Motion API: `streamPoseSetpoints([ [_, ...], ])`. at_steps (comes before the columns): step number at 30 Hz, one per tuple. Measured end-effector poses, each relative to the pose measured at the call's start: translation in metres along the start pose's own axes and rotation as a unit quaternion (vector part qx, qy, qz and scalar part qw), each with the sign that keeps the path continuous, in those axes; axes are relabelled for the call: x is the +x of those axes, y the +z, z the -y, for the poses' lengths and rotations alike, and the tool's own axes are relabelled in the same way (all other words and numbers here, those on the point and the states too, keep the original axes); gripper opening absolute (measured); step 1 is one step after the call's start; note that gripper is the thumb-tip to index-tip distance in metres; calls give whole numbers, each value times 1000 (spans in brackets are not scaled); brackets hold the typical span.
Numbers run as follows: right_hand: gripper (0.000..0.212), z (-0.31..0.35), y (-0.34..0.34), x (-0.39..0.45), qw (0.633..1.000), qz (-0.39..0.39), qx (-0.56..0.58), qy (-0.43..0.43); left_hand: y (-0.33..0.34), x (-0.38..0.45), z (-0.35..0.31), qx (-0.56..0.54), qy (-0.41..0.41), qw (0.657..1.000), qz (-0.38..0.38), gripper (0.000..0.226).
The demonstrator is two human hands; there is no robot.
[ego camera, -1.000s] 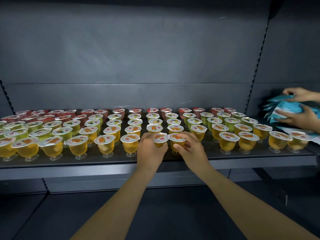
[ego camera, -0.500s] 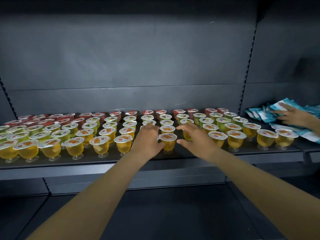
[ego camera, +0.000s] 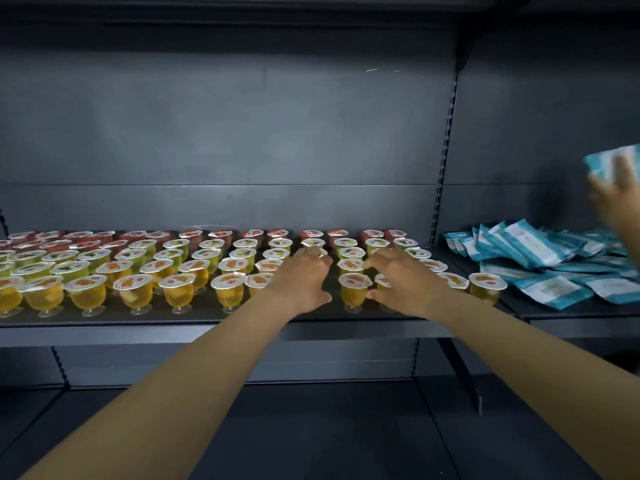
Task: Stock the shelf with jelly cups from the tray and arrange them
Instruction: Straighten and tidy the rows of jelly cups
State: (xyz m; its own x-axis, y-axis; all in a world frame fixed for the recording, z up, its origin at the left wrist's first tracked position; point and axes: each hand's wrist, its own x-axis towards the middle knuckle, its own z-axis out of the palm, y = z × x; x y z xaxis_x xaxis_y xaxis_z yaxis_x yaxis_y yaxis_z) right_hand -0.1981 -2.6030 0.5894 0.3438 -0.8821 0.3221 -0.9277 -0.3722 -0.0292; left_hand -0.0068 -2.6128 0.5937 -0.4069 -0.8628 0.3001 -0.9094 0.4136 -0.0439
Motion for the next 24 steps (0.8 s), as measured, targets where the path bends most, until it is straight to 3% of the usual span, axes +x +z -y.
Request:
streamPoseSetpoints([
  [6,48,-42,10,-12,997,-9,74,27,18,17,-37,-93,-42,995,3,65],
  [10,41,-55,31,-15,985,-37,156,57,46,20,-52,-250,-118,960,-29,67],
  [13,34,-58,49,-16,973,-71,206,71,66,21,-57,-306,-153,936,-86,57],
  [20,27,-47,81,-6,905,-161,377,111,92,20,-50,-337,-172,914,-147,51],
  [24,31,-23,97,1,884,-175,427,83,96,10,-30,-332,-183,908,-180,52],
])
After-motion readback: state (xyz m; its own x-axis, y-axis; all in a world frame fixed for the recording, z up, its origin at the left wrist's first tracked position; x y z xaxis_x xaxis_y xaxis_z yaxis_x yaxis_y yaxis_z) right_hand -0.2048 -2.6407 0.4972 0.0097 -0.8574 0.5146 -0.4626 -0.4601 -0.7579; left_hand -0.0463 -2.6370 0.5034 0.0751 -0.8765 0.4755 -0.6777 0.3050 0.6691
